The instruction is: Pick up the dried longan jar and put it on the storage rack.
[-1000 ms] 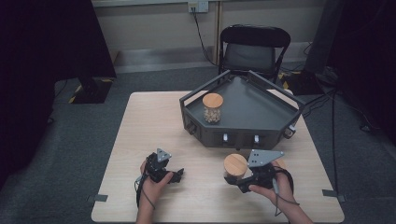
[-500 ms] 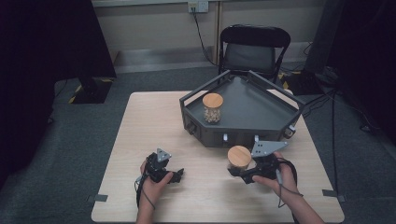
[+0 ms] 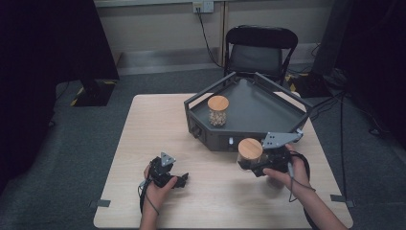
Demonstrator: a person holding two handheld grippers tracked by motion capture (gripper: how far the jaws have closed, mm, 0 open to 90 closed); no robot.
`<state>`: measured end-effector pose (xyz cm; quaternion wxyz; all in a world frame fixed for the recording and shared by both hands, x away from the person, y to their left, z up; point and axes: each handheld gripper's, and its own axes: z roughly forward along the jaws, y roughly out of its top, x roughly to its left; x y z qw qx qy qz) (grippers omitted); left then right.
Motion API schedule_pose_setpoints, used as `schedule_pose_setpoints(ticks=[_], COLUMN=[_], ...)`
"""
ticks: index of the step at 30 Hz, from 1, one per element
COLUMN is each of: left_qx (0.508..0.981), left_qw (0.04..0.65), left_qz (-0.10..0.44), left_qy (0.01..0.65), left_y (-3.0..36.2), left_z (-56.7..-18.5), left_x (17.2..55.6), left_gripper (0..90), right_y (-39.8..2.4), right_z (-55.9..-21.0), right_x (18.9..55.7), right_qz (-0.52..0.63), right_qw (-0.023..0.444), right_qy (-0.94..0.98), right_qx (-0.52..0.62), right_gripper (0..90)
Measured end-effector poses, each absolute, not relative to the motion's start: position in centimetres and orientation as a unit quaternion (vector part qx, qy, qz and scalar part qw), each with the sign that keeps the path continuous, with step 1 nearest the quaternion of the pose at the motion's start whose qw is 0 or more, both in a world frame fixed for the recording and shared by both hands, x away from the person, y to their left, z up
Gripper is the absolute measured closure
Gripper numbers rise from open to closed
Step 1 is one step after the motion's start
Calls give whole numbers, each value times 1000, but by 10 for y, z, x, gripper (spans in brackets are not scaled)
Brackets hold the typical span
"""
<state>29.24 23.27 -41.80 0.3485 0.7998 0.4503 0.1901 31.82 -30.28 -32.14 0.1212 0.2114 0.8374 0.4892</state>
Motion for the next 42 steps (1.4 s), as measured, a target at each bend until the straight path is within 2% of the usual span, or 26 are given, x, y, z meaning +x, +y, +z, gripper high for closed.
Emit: schedule_pose_setpoints(ticks=[42], left_qx=[800], left_qw=[349], left_qz=[190], left_qy=[450], left_y=[233], left_z=[-418], left_x=[292], left_gripper=[2], right_y=[-299], right_z=[-277], right_x=[368], right_qz=[473], right_qw=[159], right_qy=[827], right_qx=[259], right_gripper=[256])
